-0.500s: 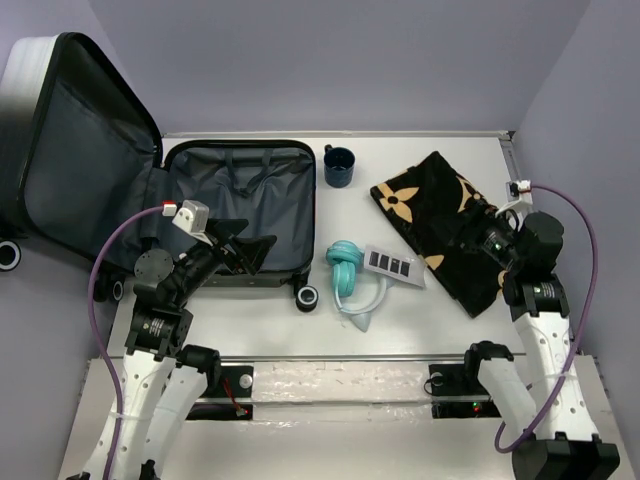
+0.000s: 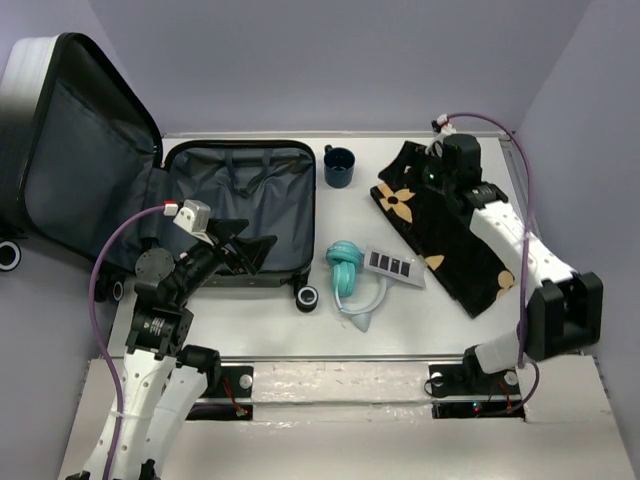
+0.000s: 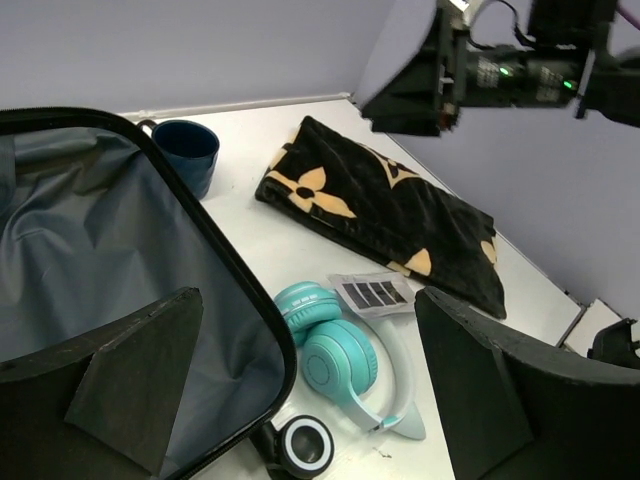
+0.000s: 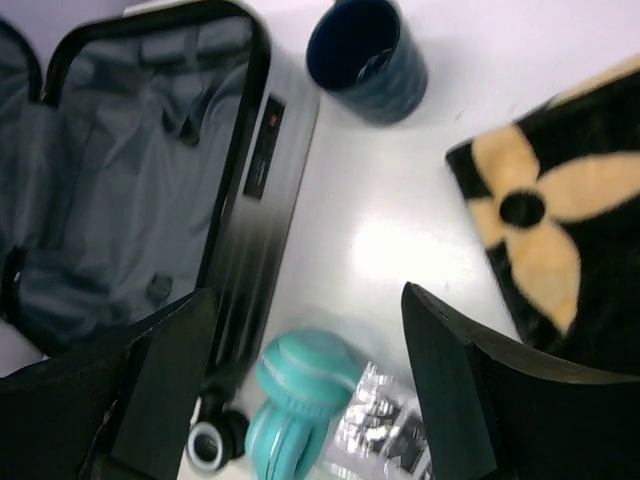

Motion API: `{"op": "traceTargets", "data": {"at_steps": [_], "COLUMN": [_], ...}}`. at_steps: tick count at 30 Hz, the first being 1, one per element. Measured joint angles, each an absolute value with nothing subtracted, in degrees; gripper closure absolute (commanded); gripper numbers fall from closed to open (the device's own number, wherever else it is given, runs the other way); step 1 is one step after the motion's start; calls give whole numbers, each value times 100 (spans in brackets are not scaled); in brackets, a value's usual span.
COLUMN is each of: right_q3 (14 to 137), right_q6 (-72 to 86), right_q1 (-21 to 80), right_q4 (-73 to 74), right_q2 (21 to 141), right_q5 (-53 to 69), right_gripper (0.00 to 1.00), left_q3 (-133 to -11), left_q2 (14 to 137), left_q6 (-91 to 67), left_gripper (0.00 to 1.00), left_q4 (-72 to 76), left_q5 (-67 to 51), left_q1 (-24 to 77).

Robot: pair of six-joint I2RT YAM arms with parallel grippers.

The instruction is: Pack the luggage

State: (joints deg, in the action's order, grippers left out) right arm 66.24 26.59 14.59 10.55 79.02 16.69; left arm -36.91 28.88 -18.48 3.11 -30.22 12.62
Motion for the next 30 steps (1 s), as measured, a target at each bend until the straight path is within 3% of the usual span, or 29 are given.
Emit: {"op": "traceTargets", "data": {"at_steps": [15, 23, 30], "right_q3": [11880, 12862, 12886], "right_q6": [2296, 2060, 2049], "right_q1": [1651, 1848, 2023], "right_q4": [1470, 1712, 1767], "right_q2": [12914, 14044, 14237], "right_q5": [261, 410, 451], "right_gripper": [25, 27, 36], "left_q3": [-3728, -3754, -3754], "left_q2": [3103, 3111, 3138], "left_q6": [-1761, -1737, -1737], "left_gripper": [1, 1, 1], "left_q4": [228, 226, 226], "left_q5": [-3017, -3011, -3011], "left_q1": [1262, 1175, 1149]}}
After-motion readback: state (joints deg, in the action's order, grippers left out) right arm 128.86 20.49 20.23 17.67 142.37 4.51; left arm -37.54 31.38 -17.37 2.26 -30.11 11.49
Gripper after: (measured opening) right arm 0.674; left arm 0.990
